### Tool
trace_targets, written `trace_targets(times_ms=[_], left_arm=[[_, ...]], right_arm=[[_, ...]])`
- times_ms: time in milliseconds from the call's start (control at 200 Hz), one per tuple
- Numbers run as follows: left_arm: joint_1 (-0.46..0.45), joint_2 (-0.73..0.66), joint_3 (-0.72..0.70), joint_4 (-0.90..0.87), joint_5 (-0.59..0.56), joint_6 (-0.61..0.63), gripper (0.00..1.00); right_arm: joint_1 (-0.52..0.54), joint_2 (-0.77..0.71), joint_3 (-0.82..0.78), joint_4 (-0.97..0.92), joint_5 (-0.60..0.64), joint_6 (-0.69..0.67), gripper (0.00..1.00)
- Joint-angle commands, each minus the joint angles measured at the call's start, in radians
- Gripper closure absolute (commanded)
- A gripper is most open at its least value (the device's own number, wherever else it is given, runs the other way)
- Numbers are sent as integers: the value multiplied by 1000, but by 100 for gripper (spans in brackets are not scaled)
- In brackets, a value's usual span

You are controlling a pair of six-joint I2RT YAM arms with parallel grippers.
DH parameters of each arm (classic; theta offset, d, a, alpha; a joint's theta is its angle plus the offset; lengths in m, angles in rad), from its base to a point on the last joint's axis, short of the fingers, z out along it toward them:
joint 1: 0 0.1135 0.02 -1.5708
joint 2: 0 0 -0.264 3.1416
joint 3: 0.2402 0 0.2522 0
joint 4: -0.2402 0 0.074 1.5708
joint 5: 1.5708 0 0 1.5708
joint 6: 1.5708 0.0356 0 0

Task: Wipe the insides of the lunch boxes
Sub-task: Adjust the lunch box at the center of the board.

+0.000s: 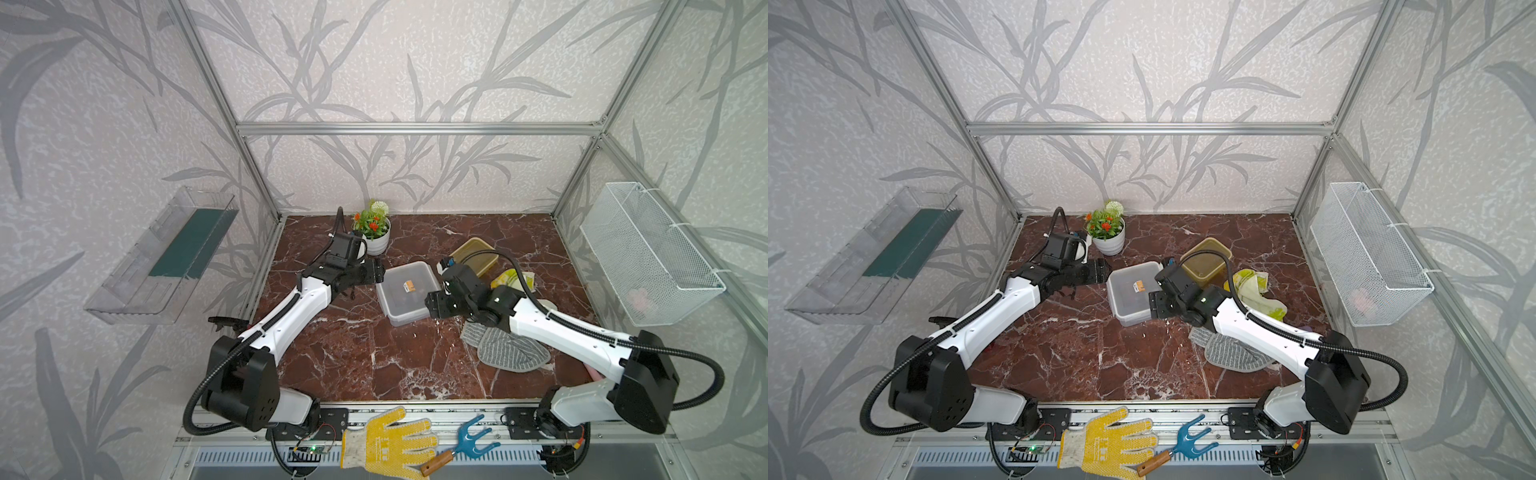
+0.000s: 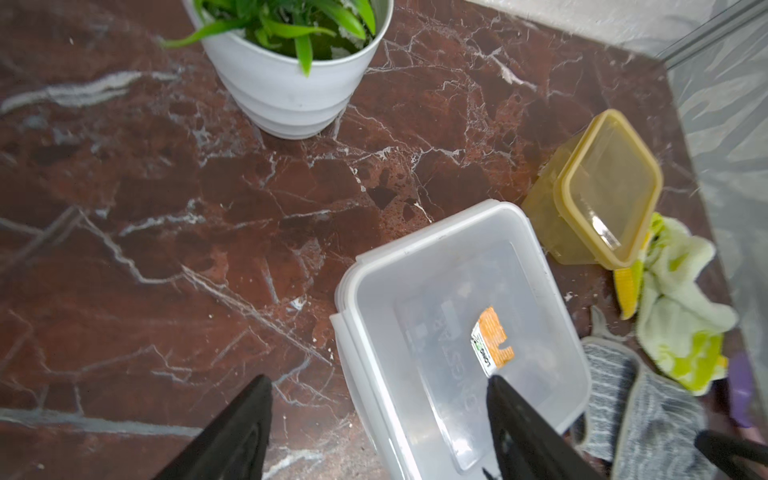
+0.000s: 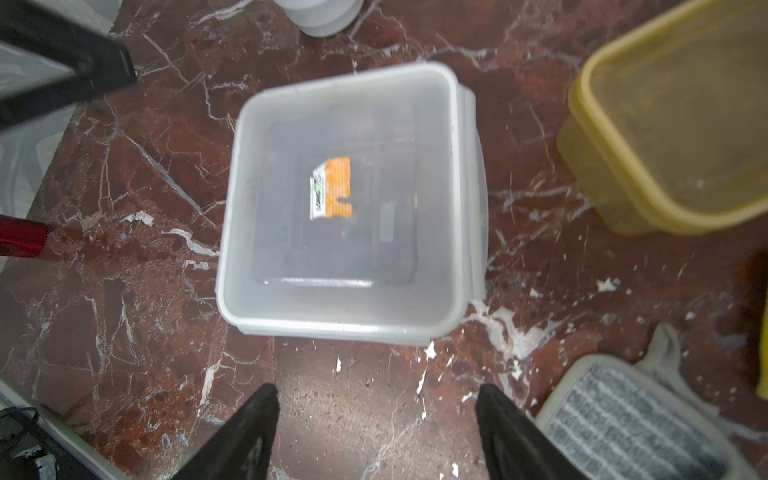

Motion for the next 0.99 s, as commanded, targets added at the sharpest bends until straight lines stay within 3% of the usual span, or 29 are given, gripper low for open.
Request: trace_targets(times_ms=[0, 190, 330, 445, 615, 990], left_arm=[[-37, 119, 109, -52, -75, 112, 21], [-35, 346, 236, -12, 31, 165, 25], [-35, 416, 270, -7, 84, 203, 27], [-35, 445, 263, -1, 97, 219, 27], [-35, 478, 247, -8, 136, 217, 36], [-35, 402, 84, 33, 204, 139, 46]], right_arm=[[1, -53, -103, 76, -14, 119, 22], [12, -32, -234, 267, -84, 150, 20], [14, 26, -259, 410, -128, 150, 19], [17, 63, -270, 485, -127, 151, 18], [16, 154, -262, 577, -156, 165, 18], [-56, 252, -240, 703, -200, 153, 21]])
